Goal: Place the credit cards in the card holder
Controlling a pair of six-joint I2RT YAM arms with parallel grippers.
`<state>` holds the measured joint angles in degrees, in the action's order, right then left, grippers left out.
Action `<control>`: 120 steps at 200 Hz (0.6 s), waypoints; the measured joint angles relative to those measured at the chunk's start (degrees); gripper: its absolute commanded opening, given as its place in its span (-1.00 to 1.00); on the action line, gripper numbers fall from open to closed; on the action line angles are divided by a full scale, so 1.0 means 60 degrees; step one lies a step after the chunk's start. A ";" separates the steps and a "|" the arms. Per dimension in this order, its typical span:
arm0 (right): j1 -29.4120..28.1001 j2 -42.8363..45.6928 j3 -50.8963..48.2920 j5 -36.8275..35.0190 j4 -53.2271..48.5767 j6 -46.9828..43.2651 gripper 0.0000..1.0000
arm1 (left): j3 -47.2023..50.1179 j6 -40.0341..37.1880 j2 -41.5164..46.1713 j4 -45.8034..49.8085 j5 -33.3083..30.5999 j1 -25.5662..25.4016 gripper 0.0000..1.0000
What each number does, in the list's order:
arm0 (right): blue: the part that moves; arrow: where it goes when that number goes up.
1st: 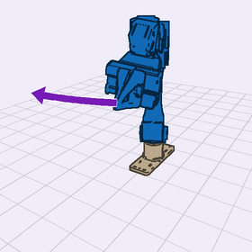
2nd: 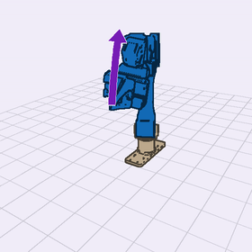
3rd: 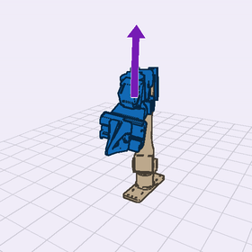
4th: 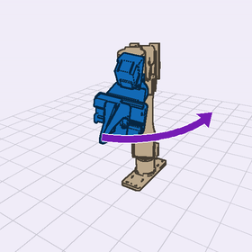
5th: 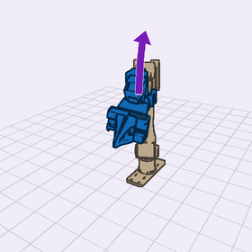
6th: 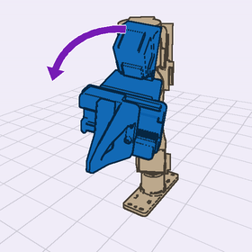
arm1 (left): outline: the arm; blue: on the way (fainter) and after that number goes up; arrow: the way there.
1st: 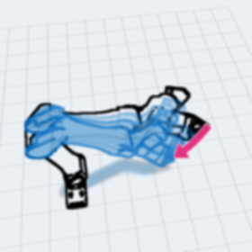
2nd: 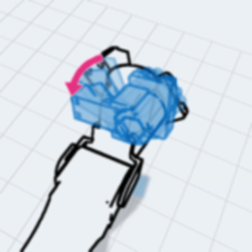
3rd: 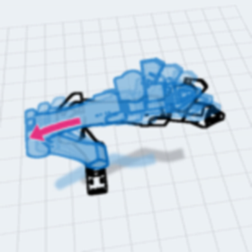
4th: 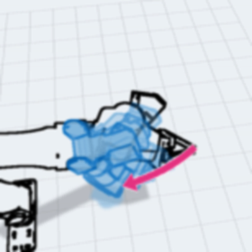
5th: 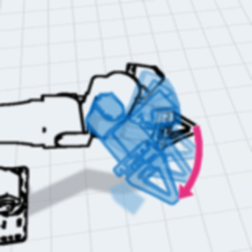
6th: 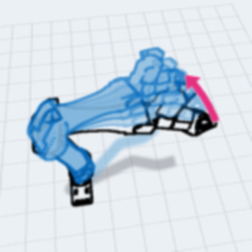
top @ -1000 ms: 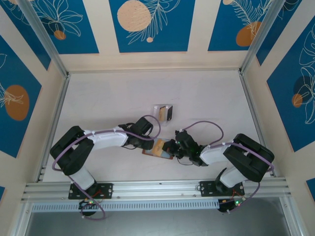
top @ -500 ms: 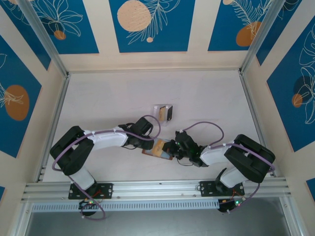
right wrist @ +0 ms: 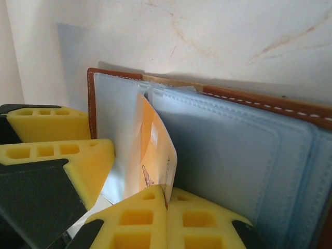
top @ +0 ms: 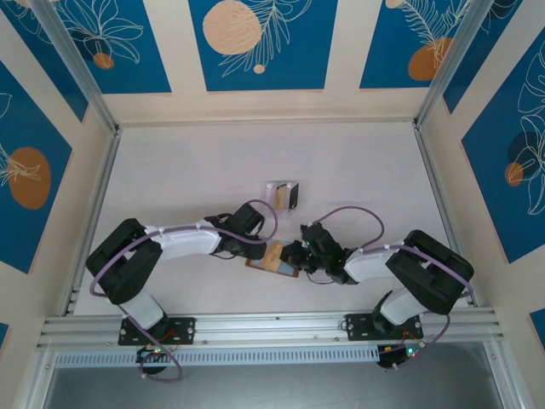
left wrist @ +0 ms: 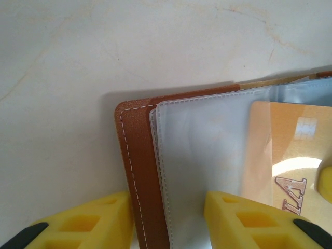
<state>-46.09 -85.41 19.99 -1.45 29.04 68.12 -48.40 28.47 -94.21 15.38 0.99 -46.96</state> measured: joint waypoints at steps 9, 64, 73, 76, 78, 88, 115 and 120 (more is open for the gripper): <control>0.0051 -0.0011 0.0047 0.0084 -0.0069 -0.0106 -1.00 | 0.0000 0.0000 0.0000 0.0000 0.0000 0.0000 -0.18; 0.0266 -0.0153 0.0364 0.0510 -0.0477 -0.0594 -1.00 | 0.0029 0.0007 0.0015 -0.0036 0.0004 0.0000 -0.18; 0.0277 -0.0200 0.0433 0.0543 -0.0514 -0.0652 -1.00 | 0.0036 0.0007 0.0018 -0.0047 0.0004 0.0000 -0.18; 0.0277 -0.0219 0.0463 0.0561 -0.0525 -0.0667 -1.00 | 0.0044 0.0007 0.0018 -0.0062 0.0004 0.0000 -0.18; 0.0280 -0.0233 0.0481 0.0572 -0.0539 -0.0692 -1.00 | 0.0047 0.0007 0.0018 -0.0066 0.0007 0.0000 -0.18; 0.0284 -0.0306 0.0583 0.0612 -0.0586 -0.0747 -1.00 | 0.0062 0.0007 0.0029 -0.0087 0.0004 0.0000 -0.18; 0.0284 -0.0557 0.0878 0.0743 -0.0707 -0.0871 -1.00 | 0.0109 0.0015 0.0055 -0.0146 0.0007 0.0000 -0.18; 0.0284 -0.0608 0.0914 0.0758 -0.0699 -0.0871 -1.00 | 0.0127 0.0015 0.0069 -0.0168 0.0007 0.0000 -0.18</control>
<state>-44.38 -89.06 25.47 3.09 24.84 62.89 -47.64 28.56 -93.80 14.37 1.04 -46.96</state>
